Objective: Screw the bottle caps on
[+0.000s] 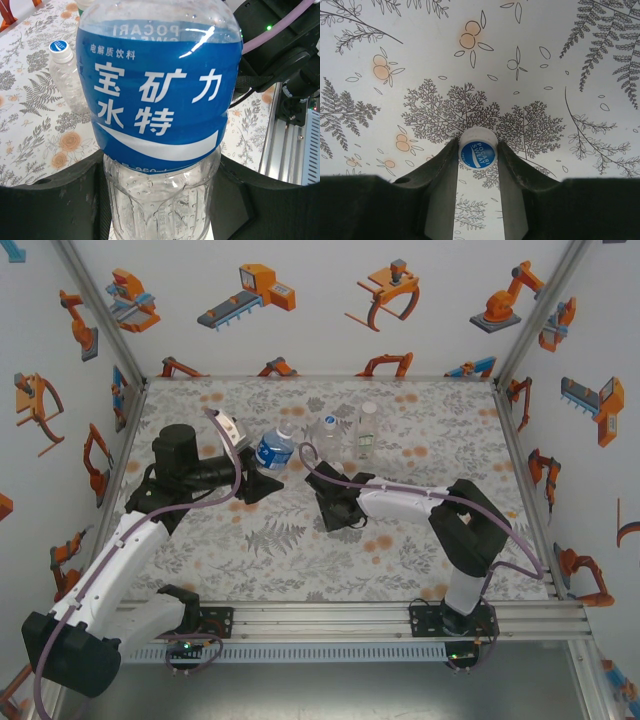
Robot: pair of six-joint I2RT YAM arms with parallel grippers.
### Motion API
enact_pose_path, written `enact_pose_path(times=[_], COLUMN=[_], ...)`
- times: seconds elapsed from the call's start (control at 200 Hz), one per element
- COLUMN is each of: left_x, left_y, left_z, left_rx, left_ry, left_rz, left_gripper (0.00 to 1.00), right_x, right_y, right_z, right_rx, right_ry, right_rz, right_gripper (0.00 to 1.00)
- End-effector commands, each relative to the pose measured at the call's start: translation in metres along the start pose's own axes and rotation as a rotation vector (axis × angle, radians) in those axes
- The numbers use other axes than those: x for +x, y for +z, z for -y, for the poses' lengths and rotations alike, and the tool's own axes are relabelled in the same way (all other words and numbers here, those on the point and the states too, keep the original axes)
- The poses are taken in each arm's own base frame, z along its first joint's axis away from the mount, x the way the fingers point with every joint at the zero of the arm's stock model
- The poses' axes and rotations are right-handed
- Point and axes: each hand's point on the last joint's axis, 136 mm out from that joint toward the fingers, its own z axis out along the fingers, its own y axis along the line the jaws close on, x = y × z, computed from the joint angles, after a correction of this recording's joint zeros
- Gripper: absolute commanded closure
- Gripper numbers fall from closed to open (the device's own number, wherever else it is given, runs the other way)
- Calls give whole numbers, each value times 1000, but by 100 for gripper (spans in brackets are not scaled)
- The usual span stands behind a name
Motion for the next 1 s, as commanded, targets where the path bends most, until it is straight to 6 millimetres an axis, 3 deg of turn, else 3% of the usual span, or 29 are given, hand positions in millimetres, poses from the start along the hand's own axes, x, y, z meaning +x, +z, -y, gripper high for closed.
enact_pose_path(times=[0.0,0.205,0.436,0.576,0.696,0.841,0.991], left_x=[-10,-9,-6,0,10,23,39], left_y=[-3,-2,3,6,9,12,13], left_z=[2,2,2,10,17,35,56], left_rx=[12,13,36,61,58,111,188], left_ry=[17,20,19,56,104,204,324], left_rz=[25,21,11,-20,-76,-113,-147], left_gripper=[90,90,93,95,97,99,100], right_x=[-7,-15,-33,-41,-42,-34,-15], right_y=[-5,-28,-86,-136,-190,-259,-310], right_z=[-4,-3,-5,-15,-30,-43,-52], right_rx=[1,-23,-121,-251,-385,-513,-600], right_ry=[-11,1,-74,-193,-350,-549,-755], right_rz=[18,74,267,446,619,823,960], right_gripper=[70,78,82,88,88,91,97])
